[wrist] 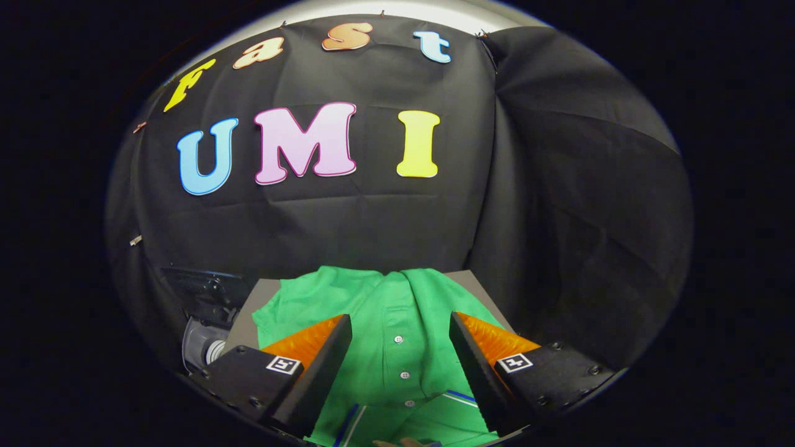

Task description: Put the clothes into the washing machine and then close the washing machine lid.

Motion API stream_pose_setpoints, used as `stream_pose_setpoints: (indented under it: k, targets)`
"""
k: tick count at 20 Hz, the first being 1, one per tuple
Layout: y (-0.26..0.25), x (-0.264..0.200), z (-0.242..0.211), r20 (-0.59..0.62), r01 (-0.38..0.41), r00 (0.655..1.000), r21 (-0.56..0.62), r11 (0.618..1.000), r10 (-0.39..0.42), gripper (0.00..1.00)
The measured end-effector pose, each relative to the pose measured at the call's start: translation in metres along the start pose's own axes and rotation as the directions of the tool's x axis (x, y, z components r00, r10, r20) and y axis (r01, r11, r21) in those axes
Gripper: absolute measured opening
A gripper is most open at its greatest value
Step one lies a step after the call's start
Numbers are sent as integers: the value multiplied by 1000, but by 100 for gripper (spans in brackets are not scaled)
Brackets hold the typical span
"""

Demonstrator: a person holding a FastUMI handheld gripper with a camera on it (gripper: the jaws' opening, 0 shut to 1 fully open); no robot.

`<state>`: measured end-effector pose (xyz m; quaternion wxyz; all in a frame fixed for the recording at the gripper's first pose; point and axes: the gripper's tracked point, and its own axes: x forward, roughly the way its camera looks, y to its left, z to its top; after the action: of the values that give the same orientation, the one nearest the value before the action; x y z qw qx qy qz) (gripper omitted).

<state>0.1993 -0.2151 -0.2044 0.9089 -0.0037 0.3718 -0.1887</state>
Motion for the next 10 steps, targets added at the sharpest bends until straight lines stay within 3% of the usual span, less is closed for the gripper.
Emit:
stream_pose_setpoints:
  k: [10]
  targets:
    - [-7, 32, -46, -158, -1, 987, -26, 1000, -4, 99]
